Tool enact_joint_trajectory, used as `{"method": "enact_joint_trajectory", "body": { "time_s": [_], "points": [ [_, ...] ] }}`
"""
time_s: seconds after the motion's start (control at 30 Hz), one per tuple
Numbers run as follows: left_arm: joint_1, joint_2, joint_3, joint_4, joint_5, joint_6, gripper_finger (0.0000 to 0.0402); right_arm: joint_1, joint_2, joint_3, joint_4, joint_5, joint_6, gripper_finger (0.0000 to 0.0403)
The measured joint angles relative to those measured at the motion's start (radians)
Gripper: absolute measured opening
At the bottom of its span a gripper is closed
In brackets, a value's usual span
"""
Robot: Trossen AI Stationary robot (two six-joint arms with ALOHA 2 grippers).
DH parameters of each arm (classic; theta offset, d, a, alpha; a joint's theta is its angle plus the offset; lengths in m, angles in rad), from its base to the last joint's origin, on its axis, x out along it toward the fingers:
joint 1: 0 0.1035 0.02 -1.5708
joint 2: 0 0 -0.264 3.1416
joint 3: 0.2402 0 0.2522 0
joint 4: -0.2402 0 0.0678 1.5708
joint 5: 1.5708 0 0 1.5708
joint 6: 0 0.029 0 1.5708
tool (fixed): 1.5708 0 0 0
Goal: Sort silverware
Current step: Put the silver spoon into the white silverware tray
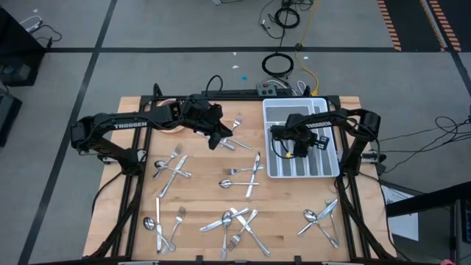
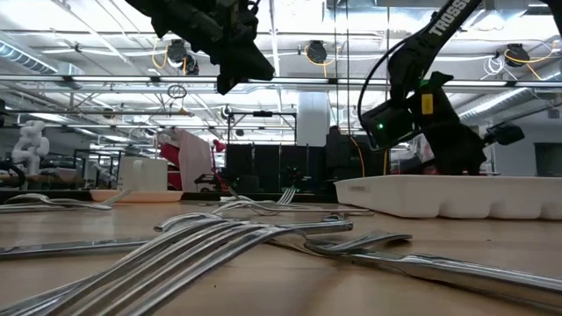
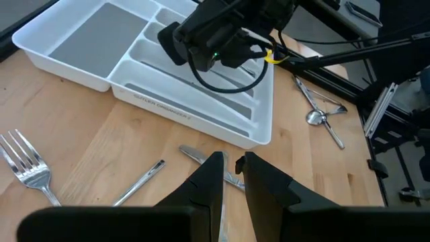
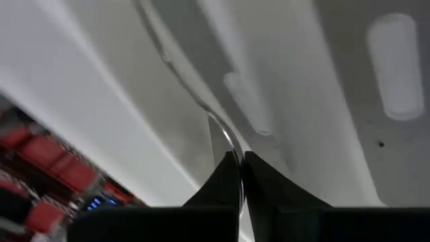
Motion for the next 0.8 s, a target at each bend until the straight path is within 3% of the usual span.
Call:
{"method": "enact_joint_trajectory", "body": {
  "time_s": [0.23, 0.47, 0.8],
  "points": [
    [0.0, 0.0, 0.0, 0.0, -0.002, 0.0, 0.0065, -0.001, -0.002, 0.0, 0.012, -0.042, 0.131, 0.0057],
    [0.0, 0.0, 0.0, 0.0, -0.009, 0.0, 0.0065, 0.0, -0.002, 0.001, 0.004, -0.044, 0.144, 0.0125],
    [0.0, 0.0, 0.0, 0.002, -0.013, 0.0, 0.0065, 0.0, -0.01, 0.145, 0.015, -0.054, 0.326, 0.0142]
  ]
}}
